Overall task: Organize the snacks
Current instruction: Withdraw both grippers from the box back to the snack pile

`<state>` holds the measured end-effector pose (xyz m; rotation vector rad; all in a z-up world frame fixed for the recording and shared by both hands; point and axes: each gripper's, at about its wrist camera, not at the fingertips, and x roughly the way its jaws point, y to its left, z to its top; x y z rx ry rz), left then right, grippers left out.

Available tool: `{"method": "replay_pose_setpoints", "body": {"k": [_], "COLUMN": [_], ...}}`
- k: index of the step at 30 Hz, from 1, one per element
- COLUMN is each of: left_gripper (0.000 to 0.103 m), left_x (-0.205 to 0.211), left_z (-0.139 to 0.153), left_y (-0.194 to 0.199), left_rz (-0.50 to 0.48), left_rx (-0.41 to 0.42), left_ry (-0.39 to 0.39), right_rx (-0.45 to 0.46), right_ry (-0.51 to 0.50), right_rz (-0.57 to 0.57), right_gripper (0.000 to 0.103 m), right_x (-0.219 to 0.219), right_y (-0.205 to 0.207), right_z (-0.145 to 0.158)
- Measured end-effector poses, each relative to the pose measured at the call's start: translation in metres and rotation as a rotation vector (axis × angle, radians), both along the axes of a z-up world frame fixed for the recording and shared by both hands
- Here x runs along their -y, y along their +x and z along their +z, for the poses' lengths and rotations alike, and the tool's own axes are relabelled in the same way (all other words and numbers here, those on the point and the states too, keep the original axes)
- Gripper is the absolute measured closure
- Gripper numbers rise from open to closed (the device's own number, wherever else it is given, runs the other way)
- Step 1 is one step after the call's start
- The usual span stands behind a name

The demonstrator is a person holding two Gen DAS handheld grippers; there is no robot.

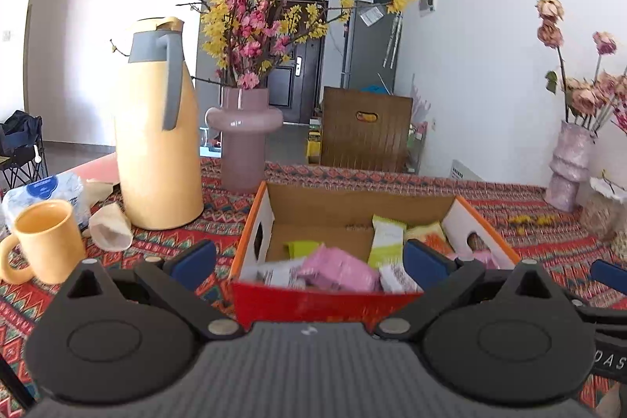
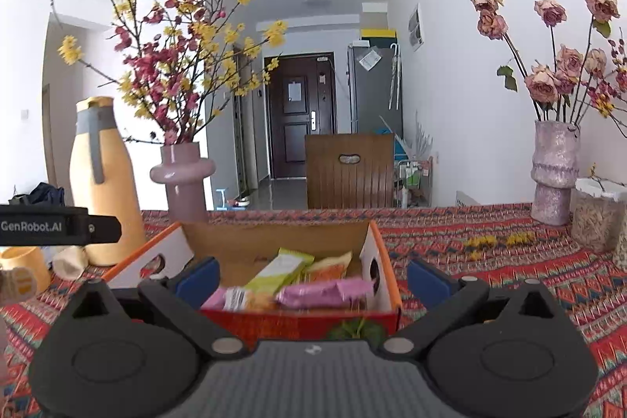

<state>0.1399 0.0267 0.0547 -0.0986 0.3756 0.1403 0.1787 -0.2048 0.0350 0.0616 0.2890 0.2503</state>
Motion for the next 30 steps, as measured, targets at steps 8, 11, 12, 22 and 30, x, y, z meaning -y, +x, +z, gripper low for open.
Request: {"method": "replay_pose_setpoints", "body": {"k": [8,11,12,22,30], "left_gripper": [0.000,0.000,0.000,0.000,0.000], "left_x": [-0.009,-0.013,-0.015,-0.028,-0.035], "left_z": [-0.015,-0.024,-0.027,-0.060,-0.072], "left_y": [-0.044,-0.058,-0.064,-0.090,-0.096], "left_rz": [-0.017,-0.027,-0.033,-0.057,-0.059], "left_rx": [-0.041,-0.061,-0.067,-0.126,-0.158], "left_ry": [0.008,0.010,0.011,0.008,0.005], "right_rx": [-0.061,-0.087,-0.097,-0.195,-0.214], "right_ry": [-0.013,-0.023,-0.026,-0.077,-0.164], "right_rz": [0.029,0.044,0.048,0.121,0.165], "right_gripper": [0.001,0.001,0.002,0.003,0.003], "right_x": [0.003,0.001,0.000,-0.015,-0.033], "right_y": [-0.046,-0.060,-0.064,-0.088,-0.081], "right_z": [-0.017,-0.025,-0.029,-0.063,-0.071]}}
